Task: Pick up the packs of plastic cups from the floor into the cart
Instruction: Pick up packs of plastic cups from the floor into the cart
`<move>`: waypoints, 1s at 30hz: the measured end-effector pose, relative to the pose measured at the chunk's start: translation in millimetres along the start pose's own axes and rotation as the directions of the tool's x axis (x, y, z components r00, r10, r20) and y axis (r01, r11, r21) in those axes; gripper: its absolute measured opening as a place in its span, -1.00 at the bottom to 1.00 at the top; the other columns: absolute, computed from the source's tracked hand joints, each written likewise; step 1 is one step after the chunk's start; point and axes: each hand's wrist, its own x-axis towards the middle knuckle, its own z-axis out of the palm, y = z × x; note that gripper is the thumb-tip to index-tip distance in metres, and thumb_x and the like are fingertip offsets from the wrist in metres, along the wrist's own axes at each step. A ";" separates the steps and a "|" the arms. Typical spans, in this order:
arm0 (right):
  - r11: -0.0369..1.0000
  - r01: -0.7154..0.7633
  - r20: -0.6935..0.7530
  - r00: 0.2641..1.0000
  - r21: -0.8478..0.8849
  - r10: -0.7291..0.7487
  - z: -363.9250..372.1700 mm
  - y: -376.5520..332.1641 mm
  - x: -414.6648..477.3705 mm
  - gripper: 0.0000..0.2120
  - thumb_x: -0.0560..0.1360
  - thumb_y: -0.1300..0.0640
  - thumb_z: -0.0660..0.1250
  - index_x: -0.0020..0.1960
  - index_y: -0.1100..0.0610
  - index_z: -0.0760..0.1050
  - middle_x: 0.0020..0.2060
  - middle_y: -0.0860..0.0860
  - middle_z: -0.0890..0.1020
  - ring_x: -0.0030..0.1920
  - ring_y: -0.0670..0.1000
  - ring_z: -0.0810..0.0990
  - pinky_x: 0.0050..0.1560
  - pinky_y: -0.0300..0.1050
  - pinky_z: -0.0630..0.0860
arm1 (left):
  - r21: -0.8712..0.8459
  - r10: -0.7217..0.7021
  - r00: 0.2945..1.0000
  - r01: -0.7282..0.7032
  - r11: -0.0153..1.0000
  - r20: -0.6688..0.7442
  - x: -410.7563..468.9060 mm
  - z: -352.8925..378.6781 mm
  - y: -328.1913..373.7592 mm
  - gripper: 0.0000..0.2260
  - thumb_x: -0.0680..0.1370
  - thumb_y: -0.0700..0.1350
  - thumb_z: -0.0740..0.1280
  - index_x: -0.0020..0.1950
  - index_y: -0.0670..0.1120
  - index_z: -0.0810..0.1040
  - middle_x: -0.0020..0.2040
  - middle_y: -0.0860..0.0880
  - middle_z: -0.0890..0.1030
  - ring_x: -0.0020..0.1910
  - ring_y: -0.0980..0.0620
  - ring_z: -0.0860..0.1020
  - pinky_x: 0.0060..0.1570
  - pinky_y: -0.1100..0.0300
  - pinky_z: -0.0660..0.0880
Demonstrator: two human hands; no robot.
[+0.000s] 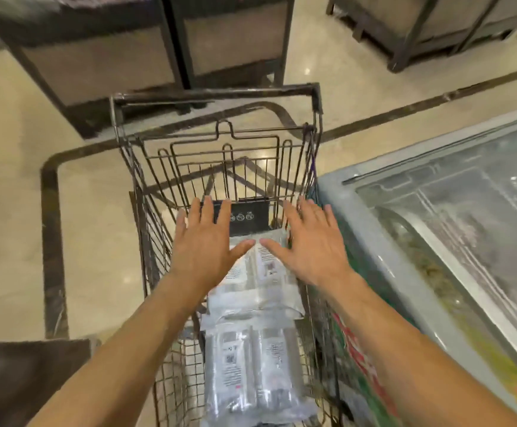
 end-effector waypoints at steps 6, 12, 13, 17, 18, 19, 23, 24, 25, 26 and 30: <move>0.996 -0.047 -0.091 0.995 -0.072 0.040 -135.3 20.8 -84.4 -0.12 0.62 -0.50 -0.06 0.77 0.01 0.00 0.74 0.17 -0.01 0.74 0.18 -0.09 0.68 0.28 -0.29 | 0.122 0.139 0.986 -0.128 0.984 -0.087 -66.1 -118.5 46.4 -0.06 0.58 0.54 0.01 0.77 -0.04 -0.05 0.75 -0.24 0.04 0.73 -0.27 0.01 0.67 -0.28 0.06; 0.961 -0.274 -0.179 0.945 0.034 0.275 -225.8 49.8 -180.8 0.06 0.41 -0.55 -0.30 0.76 0.00 0.02 0.74 0.15 0.03 0.74 0.18 -0.02 0.68 0.30 -0.24 | 0.152 0.369 0.912 -0.345 0.926 -0.180 -98.8 -212.8 105.7 -0.08 0.58 0.54 0.09 0.76 0.01 0.00 0.73 -0.22 0.11 0.71 -0.27 0.07 0.65 -0.25 0.10; 0.947 -0.317 -0.194 0.927 0.056 0.322 -235.7 53.2 -198.5 0.06 0.40 -0.55 -0.29 0.76 -0.01 0.03 0.74 0.16 0.05 0.73 0.18 0.00 0.69 0.30 -0.24 | 0.179 0.419 0.888 -0.388 0.904 -0.191 -104.9 -226.4 117.3 -0.07 0.57 0.55 0.08 0.76 0.01 0.00 0.74 -0.22 0.10 0.72 -0.27 0.07 0.65 -0.26 0.09; 0.865 -0.492 -0.213 0.839 0.098 0.501 -260.0 60.3 -274.5 0.02 0.45 -0.54 -0.16 0.75 0.01 0.05 0.73 0.16 0.10 0.73 0.16 0.02 0.68 0.33 -0.18 | 0.271 0.652 0.743 -0.603 0.750 -0.152 -144.1 -262.0 167.9 0.02 0.47 0.62 -0.11 0.77 0.01 -0.05 0.75 -0.20 0.06 0.72 -0.27 0.05 0.64 -0.28 0.08; 0.840 -0.531 -0.209 0.814 0.107 0.542 -262.9 60.4 -295.6 0.03 0.43 -0.55 -0.17 0.75 0.01 0.05 0.73 0.16 0.10 0.73 0.16 0.03 0.68 0.33 -0.17 | 0.278 0.701 0.700 -0.652 0.706 -0.138 -157.5 -267.8 181.0 0.08 0.40 0.64 -0.19 0.77 0.02 -0.06 0.75 -0.19 0.06 0.72 -0.26 0.05 0.64 -0.27 0.08; 0.814 -0.568 -0.211 0.787 0.119 0.580 -264.0 60.2 -319.2 0.04 0.43 -0.56 -0.17 0.75 0.02 0.05 0.73 0.15 0.11 0.73 0.16 0.04 0.68 0.33 -0.16 | 0.282 0.744 0.656 -0.695 0.662 -0.128 -172.1 -271.3 194.4 0.12 0.34 0.63 -0.26 0.77 0.03 -0.05 0.75 -0.18 0.06 0.72 -0.25 0.05 0.64 -0.26 0.09; 0.673 -0.722 -0.256 0.628 0.160 0.735 -256.8 60.0 -419.8 -0.09 0.57 -0.53 -0.01 0.74 0.00 0.08 0.73 0.13 0.13 0.72 0.15 0.06 0.68 0.31 -0.14 | 0.305 0.869 0.489 -0.819 0.486 -0.070 -240.1 -271.0 249.0 0.11 0.34 0.63 -0.27 0.77 0.05 -0.07 0.76 -0.15 0.05 0.73 -0.21 0.03 0.65 -0.23 0.07; 0.630 -0.755 -0.255 0.583 0.181 0.772 -253.5 58.9 -449.4 -0.09 0.57 -0.53 -0.01 0.74 -0.01 0.07 0.73 0.13 0.13 0.72 0.14 0.05 0.69 0.30 -0.15 | 0.316 0.894 0.446 -0.842 0.437 -0.047 -260.5 -266.9 263.7 0.06 0.41 0.65 -0.20 0.77 0.06 -0.09 0.76 -0.15 0.03 0.73 -0.21 0.02 0.66 -0.23 0.06; 0.584 -0.783 -0.259 0.531 0.213 0.807 -249.6 57.9 -480.4 -0.11 0.59 -0.52 0.02 0.74 -0.02 0.06 0.73 0.12 0.12 0.73 0.14 0.04 0.69 0.28 -0.16 | 0.326 0.917 0.398 -0.863 0.386 -0.033 -282.3 -262.1 278.8 0.01 0.49 0.64 -0.11 0.77 0.06 -0.10 0.77 -0.15 0.01 0.74 -0.21 0.01 0.66 -0.24 0.04; 0.539 -0.807 -0.266 0.479 0.240 0.837 -246.6 56.2 -511.5 -0.12 0.60 -0.51 0.04 0.75 -0.03 0.04 0.73 0.12 0.11 0.73 0.13 0.02 0.68 0.27 -0.18 | 0.331 0.937 0.348 -0.881 0.337 -0.027 -303.9 -256.8 293.7 -0.04 0.54 0.60 -0.04 0.77 0.06 -0.11 0.77 -0.15 0.01 0.74 -0.21 0.00 0.66 -0.25 0.03; 0.323 -0.907 -0.253 0.257 0.269 0.933 -231.4 40.9 -641.7 -0.06 0.56 -0.54 -0.02 0.75 0.01 0.06 0.72 0.16 0.15 0.72 0.15 0.06 0.67 0.29 -0.10 | 0.321 0.993 0.114 -0.942 0.103 0.017 -407.5 -231.4 351.0 -0.08 0.57 0.55 0.02 0.78 0.06 -0.10 0.77 -0.14 0.02 0.74 -0.22 0.02 0.66 -0.27 0.02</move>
